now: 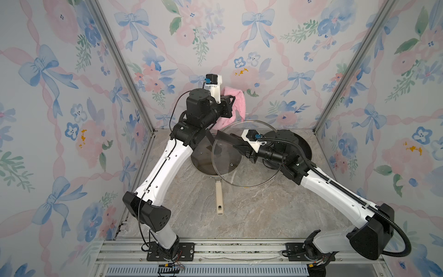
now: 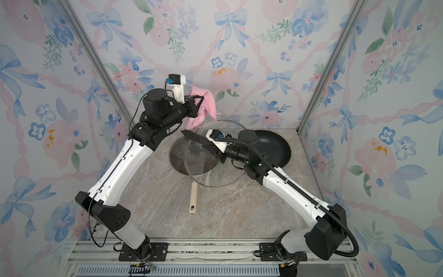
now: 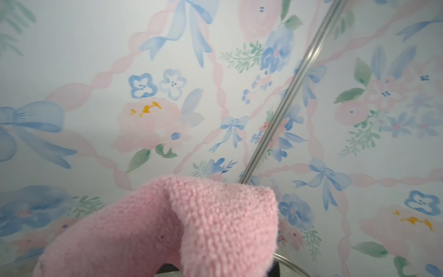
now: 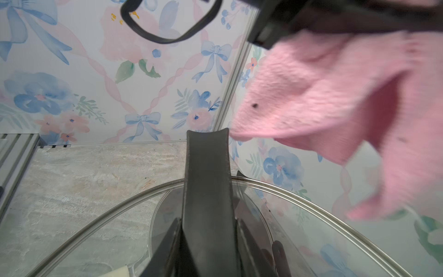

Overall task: Wipe the pot lid with a cloth
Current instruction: Wipe the pot lid.

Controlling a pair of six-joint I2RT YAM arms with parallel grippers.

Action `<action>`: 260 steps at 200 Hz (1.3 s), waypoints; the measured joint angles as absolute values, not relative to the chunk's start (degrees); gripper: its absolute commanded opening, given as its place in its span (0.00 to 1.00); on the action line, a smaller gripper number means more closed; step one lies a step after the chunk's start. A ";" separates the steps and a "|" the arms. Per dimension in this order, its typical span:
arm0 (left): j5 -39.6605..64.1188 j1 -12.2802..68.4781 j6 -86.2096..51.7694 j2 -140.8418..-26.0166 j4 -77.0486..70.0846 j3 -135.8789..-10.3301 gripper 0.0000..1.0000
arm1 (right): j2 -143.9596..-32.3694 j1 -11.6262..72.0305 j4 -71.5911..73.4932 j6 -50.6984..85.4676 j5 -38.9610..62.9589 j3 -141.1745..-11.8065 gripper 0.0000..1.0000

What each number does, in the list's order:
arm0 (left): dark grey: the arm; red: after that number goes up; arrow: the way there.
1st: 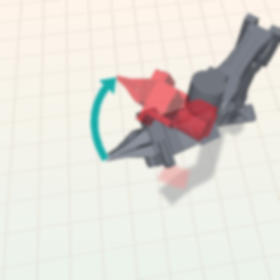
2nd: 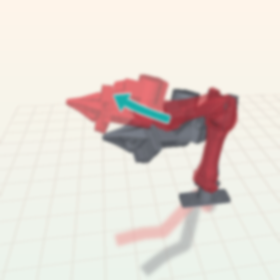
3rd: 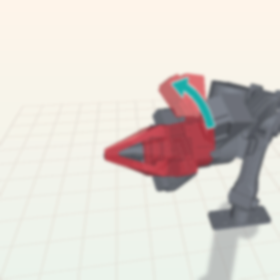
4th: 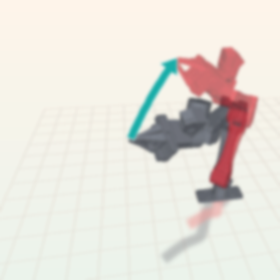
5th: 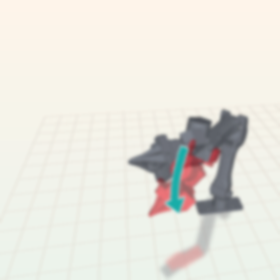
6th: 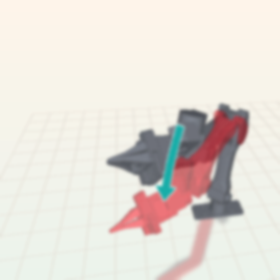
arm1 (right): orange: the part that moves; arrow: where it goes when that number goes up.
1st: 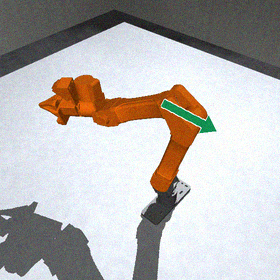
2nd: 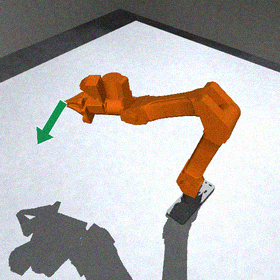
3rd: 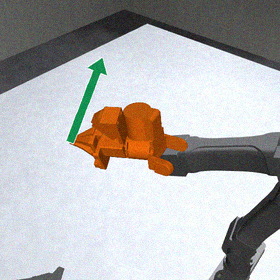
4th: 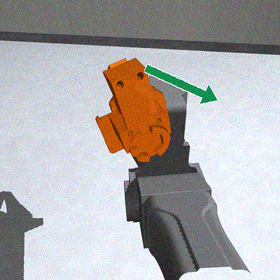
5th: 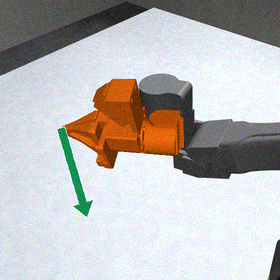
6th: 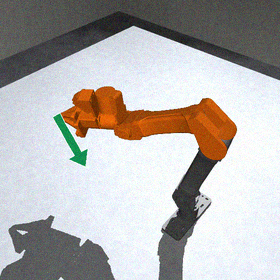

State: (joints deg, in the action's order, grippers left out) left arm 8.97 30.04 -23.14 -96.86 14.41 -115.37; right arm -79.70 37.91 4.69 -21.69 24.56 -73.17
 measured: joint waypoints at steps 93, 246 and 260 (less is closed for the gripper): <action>16.25 32.36 -23.62 -107.39 19.05 -108.25 0.00 | -78.87 39.40 2.63 -23.03 23.42 -70.17 0.00; 4.38 33.56 -26.59 -97.86 20.32 -104.12 0.00 | -95.13 38.28 32.75 2.22 -27.11 -71.83 0.00; 3.01 33.85 -28.08 -100.84 19.84 -103.90 0.00 | -97.71 39.07 32.75 7.57 -34.28 -73.10 0.00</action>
